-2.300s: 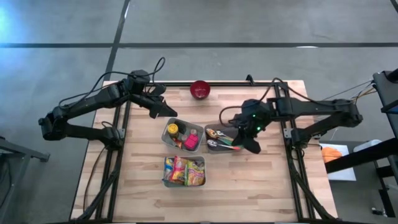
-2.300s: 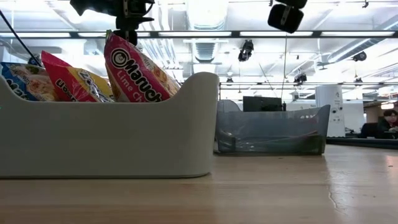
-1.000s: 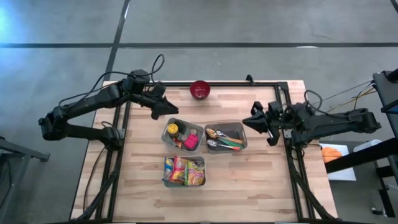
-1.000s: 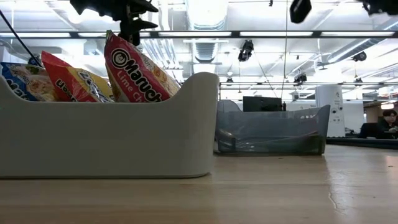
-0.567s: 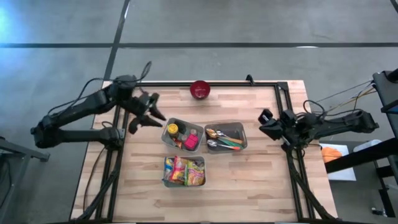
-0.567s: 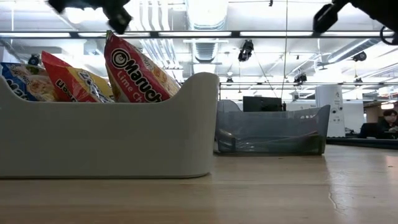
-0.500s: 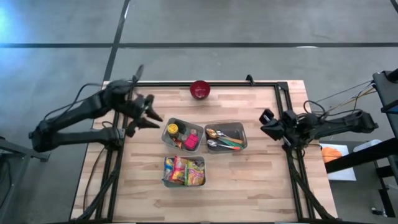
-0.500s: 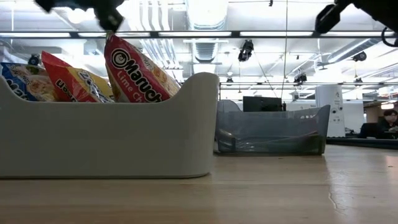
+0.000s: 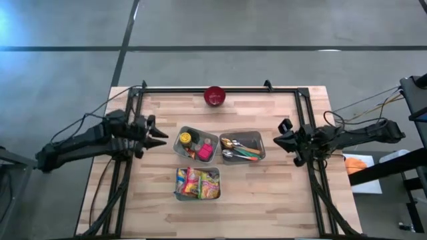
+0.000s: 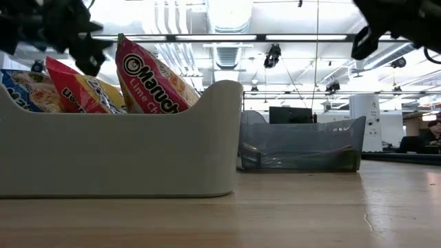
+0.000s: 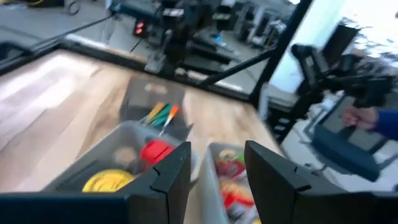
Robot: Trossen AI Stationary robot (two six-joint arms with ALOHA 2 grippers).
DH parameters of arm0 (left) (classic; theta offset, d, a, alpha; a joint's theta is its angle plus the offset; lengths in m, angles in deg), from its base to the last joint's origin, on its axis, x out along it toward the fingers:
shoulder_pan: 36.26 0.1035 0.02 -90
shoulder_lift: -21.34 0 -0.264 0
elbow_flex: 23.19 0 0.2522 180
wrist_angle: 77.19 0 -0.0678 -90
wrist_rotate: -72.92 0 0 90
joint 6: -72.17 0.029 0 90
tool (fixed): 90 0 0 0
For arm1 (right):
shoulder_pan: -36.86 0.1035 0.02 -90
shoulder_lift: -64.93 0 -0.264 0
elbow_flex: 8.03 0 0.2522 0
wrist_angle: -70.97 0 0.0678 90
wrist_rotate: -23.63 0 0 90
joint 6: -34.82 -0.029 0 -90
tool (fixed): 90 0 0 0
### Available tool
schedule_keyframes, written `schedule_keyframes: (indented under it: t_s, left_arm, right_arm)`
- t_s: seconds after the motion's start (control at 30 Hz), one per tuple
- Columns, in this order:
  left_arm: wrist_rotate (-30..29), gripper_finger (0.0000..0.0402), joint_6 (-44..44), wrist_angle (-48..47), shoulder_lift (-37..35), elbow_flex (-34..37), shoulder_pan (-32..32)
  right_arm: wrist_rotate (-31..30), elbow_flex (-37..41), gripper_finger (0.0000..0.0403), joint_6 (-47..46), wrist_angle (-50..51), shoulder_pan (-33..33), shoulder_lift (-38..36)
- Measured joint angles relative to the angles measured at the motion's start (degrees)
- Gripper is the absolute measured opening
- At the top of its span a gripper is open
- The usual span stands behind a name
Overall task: Pick & Place Food Item
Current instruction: Return to Home Position
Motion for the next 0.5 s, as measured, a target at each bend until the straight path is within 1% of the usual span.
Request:
schedule_keyframes:
  t_s: [0.17,0.27,0.33,0.5]
  left_arm:
    - [-9.4,0.0152,0.4,4.8,-0.5,6.7,-6.8]
    - [-14.6,0.0152,0.4,9.3,-0.5,9.7,-10.6]
    - [-17.4,0.0152,1.4,10.3,-0.5,10.9,-12.5]
    - [-19.2,0.0152,4.3,10.2,-0.6,12.7,-14.2]
  right_arm:
    - [-5.2,0.4,0.002,4.8,1.7,0.0,0.0]
    - [-6.0,0.4,0.002,7.3,2.5,0.0,-0.1]
    - [-6.0,0.4,0.002,8.6,3.4,0.0,-0.1]
    - [-6.0,0.4,0.002,7.8,8.0,0.0,-0.1]
